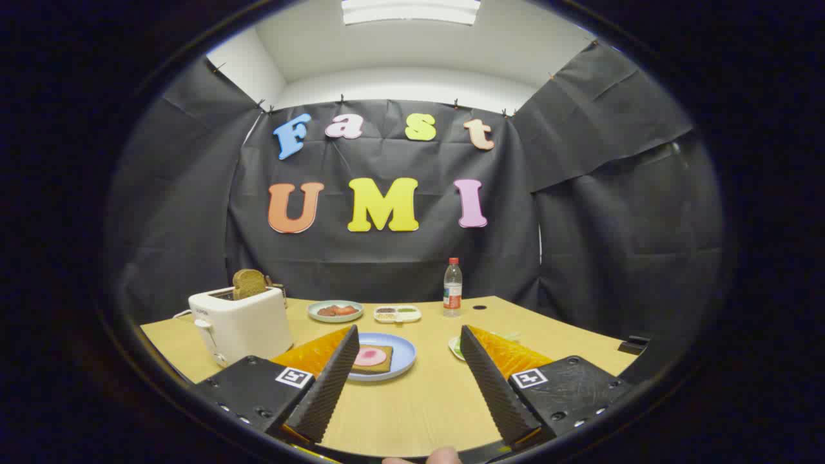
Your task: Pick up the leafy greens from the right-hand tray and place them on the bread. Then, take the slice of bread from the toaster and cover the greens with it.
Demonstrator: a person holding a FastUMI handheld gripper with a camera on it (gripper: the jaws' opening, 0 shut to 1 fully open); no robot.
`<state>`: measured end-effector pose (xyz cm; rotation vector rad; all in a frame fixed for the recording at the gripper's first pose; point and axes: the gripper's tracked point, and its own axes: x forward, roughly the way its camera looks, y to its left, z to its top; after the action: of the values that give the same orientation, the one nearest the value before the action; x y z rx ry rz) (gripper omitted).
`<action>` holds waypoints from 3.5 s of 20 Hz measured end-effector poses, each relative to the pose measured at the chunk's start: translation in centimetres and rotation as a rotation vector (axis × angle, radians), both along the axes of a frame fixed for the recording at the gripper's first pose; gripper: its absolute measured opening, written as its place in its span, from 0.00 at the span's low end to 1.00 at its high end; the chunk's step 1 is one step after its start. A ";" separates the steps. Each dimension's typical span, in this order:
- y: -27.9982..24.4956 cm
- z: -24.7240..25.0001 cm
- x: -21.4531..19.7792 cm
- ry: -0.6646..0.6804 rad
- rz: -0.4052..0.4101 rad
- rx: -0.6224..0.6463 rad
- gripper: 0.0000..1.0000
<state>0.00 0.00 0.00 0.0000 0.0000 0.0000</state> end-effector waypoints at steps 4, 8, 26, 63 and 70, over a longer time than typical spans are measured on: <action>1.2 -0.2 0.4 0.001 0.012 0.003 0.96; 2.7 -0.1 0.7 0.005 0.039 -0.003 0.96; 2.8 -1.2 1.8 0.061 0.090 -0.008 0.96; -22.6 -11.5 23.9 0.592 -0.148 0.521 0.96; -23.1 -14.1 26.7 0.637 -0.162 0.571 0.89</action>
<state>26.71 -23.11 -14.09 0.5709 0.6370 -0.1617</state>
